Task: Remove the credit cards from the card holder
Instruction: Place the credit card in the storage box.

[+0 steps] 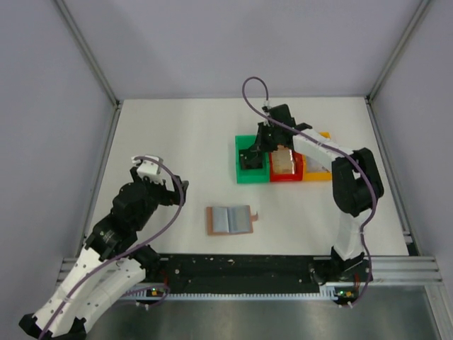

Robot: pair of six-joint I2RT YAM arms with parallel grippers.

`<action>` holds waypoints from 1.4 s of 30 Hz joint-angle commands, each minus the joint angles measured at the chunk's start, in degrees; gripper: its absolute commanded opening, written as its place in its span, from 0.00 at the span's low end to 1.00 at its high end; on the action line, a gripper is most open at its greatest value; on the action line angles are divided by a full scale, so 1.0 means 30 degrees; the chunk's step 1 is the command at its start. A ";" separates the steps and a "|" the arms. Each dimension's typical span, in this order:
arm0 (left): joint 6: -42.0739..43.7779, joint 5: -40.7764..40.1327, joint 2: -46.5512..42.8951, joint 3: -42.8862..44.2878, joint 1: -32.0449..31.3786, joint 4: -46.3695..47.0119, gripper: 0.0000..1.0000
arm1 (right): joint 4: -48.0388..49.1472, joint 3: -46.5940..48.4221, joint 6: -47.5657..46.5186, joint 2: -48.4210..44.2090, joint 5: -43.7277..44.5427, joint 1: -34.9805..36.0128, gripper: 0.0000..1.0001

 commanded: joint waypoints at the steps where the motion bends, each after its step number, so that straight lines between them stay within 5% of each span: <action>1: 0.0526 0.0014 0.0337 -0.0005 0.0069 0.0099 0.99 | 0.1273 0.1458 0.0804 0.0939 -0.0775 0.0290 0.00; 6: 0.0584 0.0191 0.0279 -0.0064 0.0128 0.0127 0.99 | 0.1449 0.2189 0.1479 0.2199 -0.0777 0.0349 0.02; 14: 0.0613 0.0980 0.0659 -0.0122 0.0157 0.0128 0.99 | 0.0337 0.1958 0.1100 0.1500 0.0834 0.0349 0.33; 25: -0.2399 0.6104 0.2797 0.0435 0.0040 0.0770 0.99 | -0.1509 -0.0265 -0.0894 -0.4881 0.3560 0.0700 0.62; 33: -0.7175 0.9212 0.3706 -0.1467 -0.0662 0.3872 0.94 | 0.1121 -0.6852 0.0391 -1.0566 0.0634 0.2717 0.64; 42: -1.0049 0.7901 0.5578 -0.3813 -0.3325 0.7450 0.87 | 0.8536 -1.4564 0.4818 -1.2889 -0.1246 0.5385 0.61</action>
